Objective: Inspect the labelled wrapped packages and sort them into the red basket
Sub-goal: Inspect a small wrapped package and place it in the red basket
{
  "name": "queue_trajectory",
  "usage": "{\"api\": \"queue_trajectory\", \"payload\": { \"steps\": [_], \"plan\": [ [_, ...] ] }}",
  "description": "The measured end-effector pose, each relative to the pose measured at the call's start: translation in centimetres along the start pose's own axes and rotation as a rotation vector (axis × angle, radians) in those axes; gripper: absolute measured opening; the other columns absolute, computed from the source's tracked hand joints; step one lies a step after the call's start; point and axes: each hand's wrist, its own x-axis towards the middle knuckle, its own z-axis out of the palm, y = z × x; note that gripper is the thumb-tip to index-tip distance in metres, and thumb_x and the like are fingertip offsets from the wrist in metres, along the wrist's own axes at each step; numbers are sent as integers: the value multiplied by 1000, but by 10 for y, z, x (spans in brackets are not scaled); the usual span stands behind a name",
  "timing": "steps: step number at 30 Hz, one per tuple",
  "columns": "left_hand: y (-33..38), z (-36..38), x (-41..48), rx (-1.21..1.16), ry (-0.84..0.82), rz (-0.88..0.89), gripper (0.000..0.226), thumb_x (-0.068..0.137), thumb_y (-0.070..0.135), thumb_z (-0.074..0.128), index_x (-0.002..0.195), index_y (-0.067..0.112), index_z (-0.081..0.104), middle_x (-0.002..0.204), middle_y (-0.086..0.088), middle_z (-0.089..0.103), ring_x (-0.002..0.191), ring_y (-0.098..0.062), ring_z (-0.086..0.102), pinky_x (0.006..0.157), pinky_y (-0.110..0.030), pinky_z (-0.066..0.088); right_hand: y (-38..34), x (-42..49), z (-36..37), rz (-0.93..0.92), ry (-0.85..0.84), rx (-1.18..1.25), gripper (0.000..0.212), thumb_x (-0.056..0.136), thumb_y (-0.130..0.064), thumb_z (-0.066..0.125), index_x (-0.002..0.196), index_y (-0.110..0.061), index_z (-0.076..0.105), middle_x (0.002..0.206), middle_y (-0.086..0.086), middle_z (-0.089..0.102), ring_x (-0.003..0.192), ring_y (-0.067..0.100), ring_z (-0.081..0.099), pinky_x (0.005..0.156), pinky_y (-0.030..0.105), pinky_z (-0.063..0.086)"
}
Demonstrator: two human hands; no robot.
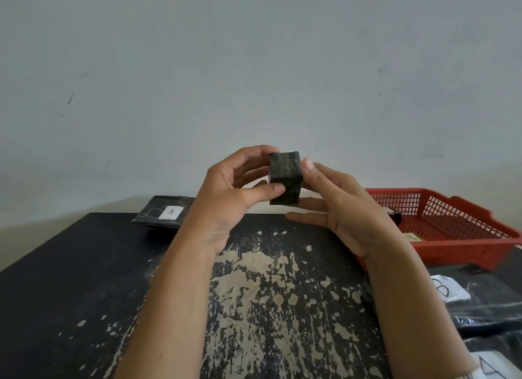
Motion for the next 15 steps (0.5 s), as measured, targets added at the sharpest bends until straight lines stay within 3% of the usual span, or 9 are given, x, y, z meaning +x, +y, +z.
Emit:
{"api": "queue_trajectory", "payload": {
  "steps": [4, 8, 10, 13, 15],
  "plan": [
    [-3, 0, 1, 55, -25, -3, 48, 78, -8, 81, 116, 21, 72, 118, -2, 77, 121, -16, 68, 111, -46, 50, 3, 2, 2, 27, 64, 40, 48, 84, -41, 71, 122, -11, 73, 115, 9, 79, 104, 23, 78, 97, 39, 61],
    [-2, 0, -1, 38, -92, -125, 52, 72, 31, 92, 121, 29, 74, 124, 4, 75, 121, -16, 68, 111, -46, 49, 5, 3, 0, 20, 102, 12, 27, 93, -25, 72, 117, -10, 74, 110, 10, 79, 107, 25, 76, 97, 40, 61],
    [0, 0, -1, 32, -79, -173, 47, 73, 43, 84, 118, 32, 75, 117, 6, 76, 119, -14, 68, 106, -45, 54, 5, 3, 0, 16, 93, 5, 25, 93, -22, 73, 116, -11, 74, 110, 11, 80, 109, 24, 76, 95, 39, 62],
    [-2, 3, 0, -39, -36, -190, 23, 89, 22, 74, 112, 22, 77, 98, 3, 78, 101, -11, 74, 86, -30, 62, 5, 3, 1, 9, 76, 11, 23, 93, -21, 73, 113, -11, 74, 110, 13, 79, 110, 25, 75, 91, 34, 62],
    [-3, 4, 0, -66, -16, -177, 19, 92, 12, 71, 110, 17, 77, 93, 0, 78, 91, -9, 75, 76, -22, 60, 4, 3, 1, 6, 68, 18, 26, 90, -23, 74, 113, -10, 74, 110, 13, 79, 109, 25, 75, 90, 33, 62]
  ]
}}
